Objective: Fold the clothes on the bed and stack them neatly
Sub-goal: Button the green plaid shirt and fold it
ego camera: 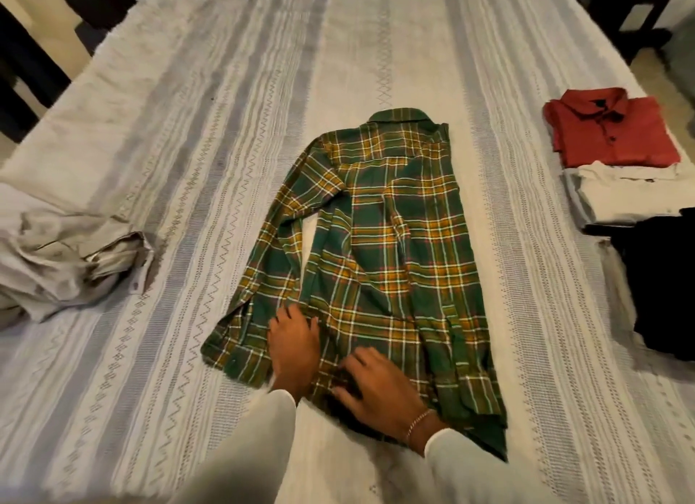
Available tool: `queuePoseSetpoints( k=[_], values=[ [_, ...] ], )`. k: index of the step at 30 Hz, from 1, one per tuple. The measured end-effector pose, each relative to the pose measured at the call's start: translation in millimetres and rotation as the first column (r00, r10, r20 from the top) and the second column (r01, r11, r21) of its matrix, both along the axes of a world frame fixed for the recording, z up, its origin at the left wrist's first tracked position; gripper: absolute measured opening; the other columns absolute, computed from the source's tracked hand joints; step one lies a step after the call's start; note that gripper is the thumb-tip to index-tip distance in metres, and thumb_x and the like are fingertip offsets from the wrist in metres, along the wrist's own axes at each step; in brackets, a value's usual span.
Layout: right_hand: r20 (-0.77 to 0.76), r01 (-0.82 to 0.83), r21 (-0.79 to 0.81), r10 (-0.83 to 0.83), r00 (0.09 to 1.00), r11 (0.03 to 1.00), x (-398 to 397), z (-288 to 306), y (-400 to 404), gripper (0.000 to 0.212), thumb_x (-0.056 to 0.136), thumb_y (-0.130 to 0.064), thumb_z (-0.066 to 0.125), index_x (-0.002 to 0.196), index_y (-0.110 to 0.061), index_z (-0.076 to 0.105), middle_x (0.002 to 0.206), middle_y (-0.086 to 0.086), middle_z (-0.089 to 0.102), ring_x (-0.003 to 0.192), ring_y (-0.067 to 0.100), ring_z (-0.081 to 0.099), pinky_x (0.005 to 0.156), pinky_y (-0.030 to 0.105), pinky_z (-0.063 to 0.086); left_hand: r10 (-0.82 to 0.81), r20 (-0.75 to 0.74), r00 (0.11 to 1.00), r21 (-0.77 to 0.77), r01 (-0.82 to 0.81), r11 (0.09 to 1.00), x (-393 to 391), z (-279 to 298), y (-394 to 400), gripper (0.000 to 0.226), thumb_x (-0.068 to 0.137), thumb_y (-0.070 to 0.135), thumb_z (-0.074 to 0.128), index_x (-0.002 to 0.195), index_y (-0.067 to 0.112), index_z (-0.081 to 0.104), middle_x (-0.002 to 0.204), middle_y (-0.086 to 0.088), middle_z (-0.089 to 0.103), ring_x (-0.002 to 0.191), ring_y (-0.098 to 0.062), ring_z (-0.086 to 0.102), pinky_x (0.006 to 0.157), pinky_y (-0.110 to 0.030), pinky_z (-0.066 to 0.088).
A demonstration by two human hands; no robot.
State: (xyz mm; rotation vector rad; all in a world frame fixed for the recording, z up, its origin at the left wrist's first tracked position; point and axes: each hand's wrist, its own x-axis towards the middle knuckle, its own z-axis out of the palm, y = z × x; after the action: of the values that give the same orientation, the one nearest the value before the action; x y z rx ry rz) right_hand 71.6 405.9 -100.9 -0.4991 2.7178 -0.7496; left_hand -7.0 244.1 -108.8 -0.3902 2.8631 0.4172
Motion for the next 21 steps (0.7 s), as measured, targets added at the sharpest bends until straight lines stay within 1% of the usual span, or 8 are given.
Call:
queuePoseSetpoints(
  k=[3,5,7,11,14,16,18,21],
  values=[
    [0.148,0.021,-0.029,-0.016,0.989,0.999,-5.8,-4.8,-51.2,0.052,0.096,-0.057,0.052,0.131,-0.019,0.056,0.128,0.005,0.056,0.113,0.023,0.053,0.100,0.037,0.049,0.012,0.092,0.996,0.049,-0.016,0.999,-7.5,-1.9,-22.5,0.055,0.100,0.036,0.058,0.141,0.003,0.043,0.142,-0.020,0.050,0.129,-0.037,0.051,0.107,-0.044,0.042],
    [0.191,0.050,0.016,-0.052,0.980,0.999,-4.0,-11.8,-79.2,0.059,0.096,-0.061,0.052,0.138,-0.021,0.052,0.137,0.005,0.055,0.121,0.025,0.052,0.107,0.039,0.045,-0.019,0.137,0.990,0.079,0.009,0.997,-9.7,-1.3,-37.1,0.046,0.095,0.033,0.067,0.127,0.002,0.057,0.126,-0.020,0.063,0.117,-0.038,0.061,0.099,-0.044,0.048],
    [0.217,0.115,0.064,-0.127,0.968,0.991,-3.6,-16.6,-100.8,0.057,0.096,-0.060,0.053,0.140,-0.023,0.051,0.139,0.005,0.055,0.123,0.026,0.052,0.110,0.039,0.043,-0.072,0.150,0.986,0.142,0.050,0.989,-14.2,1.6,-51.3,0.037,0.090,0.032,0.073,0.110,0.001,0.067,0.113,-0.018,0.070,0.105,-0.037,0.066,0.092,-0.043,0.052],
    [0.137,0.239,0.108,-0.252,0.958,0.965,-5.4,-22.2,-123.5,0.044,0.104,-0.050,0.045,0.137,-0.023,0.053,0.134,0.004,0.059,0.118,0.024,0.055,0.107,0.034,0.044,-0.132,0.164,0.978,0.267,0.084,0.960,-18.9,3.9,-70.2,0.027,0.086,0.027,0.077,0.089,0.001,0.073,0.093,-0.016,0.073,0.090,-0.032,0.070,0.084,-0.038,0.054],
    [0.103,0.199,0.119,-0.211,0.972,0.973,-6.9,-21.2,-125.6,0.040,0.108,-0.042,0.040,0.139,-0.021,0.052,0.133,0.005,0.060,0.117,0.022,0.057,0.108,0.031,0.044,-0.146,0.167,0.975,0.355,0.078,0.932,-18.5,2.8,-80.1,0.028,0.083,0.021,0.076,0.067,-0.001,0.070,0.069,-0.018,0.071,0.069,-0.033,0.070,0.074,-0.039,0.058],
    [0.077,0.181,0.093,-0.188,0.979,0.979,-5.1,-19.0,-123.8,0.039,0.107,-0.042,0.040,0.136,-0.020,0.055,0.130,0.005,0.061,0.114,0.022,0.058,0.107,0.030,0.043,-0.151,0.171,0.974,0.373,0.078,0.925,-19.0,4.4,-86.3,0.032,0.081,0.018,0.075,0.055,0.003,0.065,0.061,-0.018,0.067,0.062,-0.033,0.067,0.072,-0.041,0.058],
    [0.053,0.170,0.054,-0.172,0.984,0.984,-1.4,-13.0,-123.1,0.053,0.104,-0.054,0.029,0.130,-0.019,0.059,0.124,0.005,0.064,0.109,0.021,0.058,0.103,0.029,0.043,-0.154,0.200,0.968,0.374,0.070,0.925,-19.8,10.0,-89.3,0.038,0.082,0.019,0.076,0.049,0.012,0.058,0.058,-0.013,0.062,0.058,-0.028,0.062,0.072,-0.039,0.058],
    [0.061,0.162,-0.033,-0.160,0.985,0.986,2.2,-9.7,-123.0,0.084,0.089,-0.071,0.005,0.123,-0.020,0.062,0.119,0.003,0.064,0.101,0.015,0.055,0.094,0.023,0.039,-0.191,0.252,0.949,0.352,0.094,0.931,-18.6,13.3,-89.6,0.031,0.086,0.027,0.076,0.063,0.009,0.063,0.069,-0.008,0.062,0.066,-0.020,0.058,0.071,-0.031,0.053]
  ],
)
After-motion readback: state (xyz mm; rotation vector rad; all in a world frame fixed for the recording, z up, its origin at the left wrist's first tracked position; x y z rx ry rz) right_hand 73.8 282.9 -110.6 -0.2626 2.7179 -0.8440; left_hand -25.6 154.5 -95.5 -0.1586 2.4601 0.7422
